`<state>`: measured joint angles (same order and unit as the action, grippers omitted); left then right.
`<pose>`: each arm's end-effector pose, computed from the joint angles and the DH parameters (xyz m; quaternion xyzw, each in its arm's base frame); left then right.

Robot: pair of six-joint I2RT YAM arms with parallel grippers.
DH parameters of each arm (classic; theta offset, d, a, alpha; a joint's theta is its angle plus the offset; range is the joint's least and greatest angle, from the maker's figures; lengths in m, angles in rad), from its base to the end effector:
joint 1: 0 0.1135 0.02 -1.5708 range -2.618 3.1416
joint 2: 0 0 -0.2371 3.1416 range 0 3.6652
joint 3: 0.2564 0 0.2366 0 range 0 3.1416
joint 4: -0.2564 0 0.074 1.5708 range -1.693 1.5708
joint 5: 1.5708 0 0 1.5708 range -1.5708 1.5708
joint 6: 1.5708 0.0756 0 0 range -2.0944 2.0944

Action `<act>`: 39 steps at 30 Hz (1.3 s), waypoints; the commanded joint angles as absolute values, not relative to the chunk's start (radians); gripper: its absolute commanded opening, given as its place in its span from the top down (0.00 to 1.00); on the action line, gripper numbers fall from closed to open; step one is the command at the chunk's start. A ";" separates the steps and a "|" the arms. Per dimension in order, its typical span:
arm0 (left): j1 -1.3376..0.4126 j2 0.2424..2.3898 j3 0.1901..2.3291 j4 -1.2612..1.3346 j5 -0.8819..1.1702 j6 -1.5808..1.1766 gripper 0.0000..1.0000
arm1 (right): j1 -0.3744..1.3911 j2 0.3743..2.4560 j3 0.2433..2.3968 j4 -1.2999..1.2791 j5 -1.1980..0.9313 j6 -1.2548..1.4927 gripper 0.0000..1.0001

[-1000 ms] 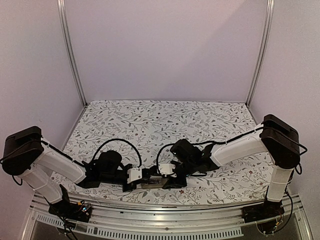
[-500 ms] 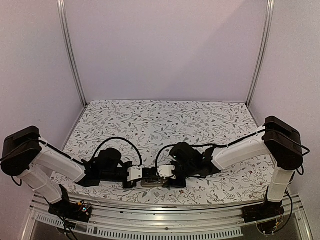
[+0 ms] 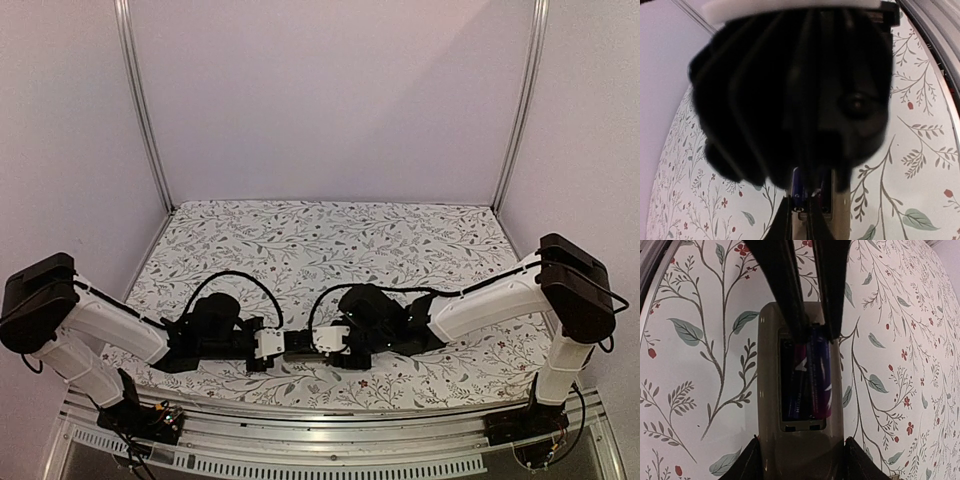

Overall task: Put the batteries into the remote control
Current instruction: Place the battery in the battery compartment.

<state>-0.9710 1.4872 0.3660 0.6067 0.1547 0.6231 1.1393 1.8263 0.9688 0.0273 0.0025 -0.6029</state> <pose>0.1502 -0.2403 0.0966 0.6432 0.5739 -0.1527 0.4833 0.1574 0.3414 0.0987 -0.7129 0.6007 0.0948 0.3493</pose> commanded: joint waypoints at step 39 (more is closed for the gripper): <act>-0.940 1.543 0.371 0.638 0.187 0.726 1.00 | 1.160 1.824 0.936 0.081 0.064 -0.614 1.00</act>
